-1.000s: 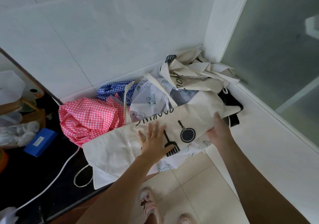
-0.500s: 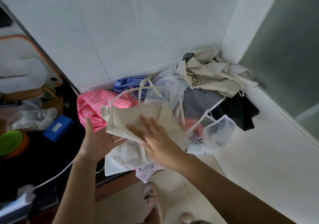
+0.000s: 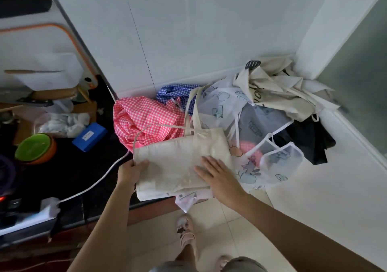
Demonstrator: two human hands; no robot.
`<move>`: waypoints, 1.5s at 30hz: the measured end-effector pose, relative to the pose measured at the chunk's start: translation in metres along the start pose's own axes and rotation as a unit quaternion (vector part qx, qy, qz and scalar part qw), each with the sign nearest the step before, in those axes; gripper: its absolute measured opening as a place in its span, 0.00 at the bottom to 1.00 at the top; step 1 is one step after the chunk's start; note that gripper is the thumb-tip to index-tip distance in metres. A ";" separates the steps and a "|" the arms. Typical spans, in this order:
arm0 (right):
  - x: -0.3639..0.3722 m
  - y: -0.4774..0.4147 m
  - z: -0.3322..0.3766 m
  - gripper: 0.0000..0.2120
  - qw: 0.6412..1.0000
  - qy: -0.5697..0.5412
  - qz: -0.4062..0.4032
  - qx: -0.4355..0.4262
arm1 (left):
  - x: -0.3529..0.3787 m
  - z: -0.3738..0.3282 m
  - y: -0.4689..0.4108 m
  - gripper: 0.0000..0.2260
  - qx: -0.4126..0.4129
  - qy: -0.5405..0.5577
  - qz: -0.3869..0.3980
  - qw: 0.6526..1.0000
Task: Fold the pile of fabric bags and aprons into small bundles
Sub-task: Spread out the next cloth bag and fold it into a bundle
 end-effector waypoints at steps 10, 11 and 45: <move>0.013 0.015 -0.024 0.45 0.999 0.030 0.009 -0.011 | 0.003 -0.012 -0.011 0.05 0.072 -0.011 -0.057 0.996; 0.012 0.014 -0.024 0.44 1.000 0.022 0.010 -0.002 | 0.003 -0.017 -0.014 0.04 0.067 0.020 -0.060 0.996; 0.023 0.092 -0.115 0.25 0.952 -0.286 -0.037 0.106 | 0.094 0.056 0.090 0.26 0.272 -0.548 0.358 0.706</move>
Point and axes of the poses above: each hand's wrist, its own y-axis away from the middle knuckle, its own x-axis out of the palm, z = x × y, the point moved 1 cm from there along -y, towards the middle knuckle, and after that the axes turned 15 degrees about y, right-handed, at the moved point
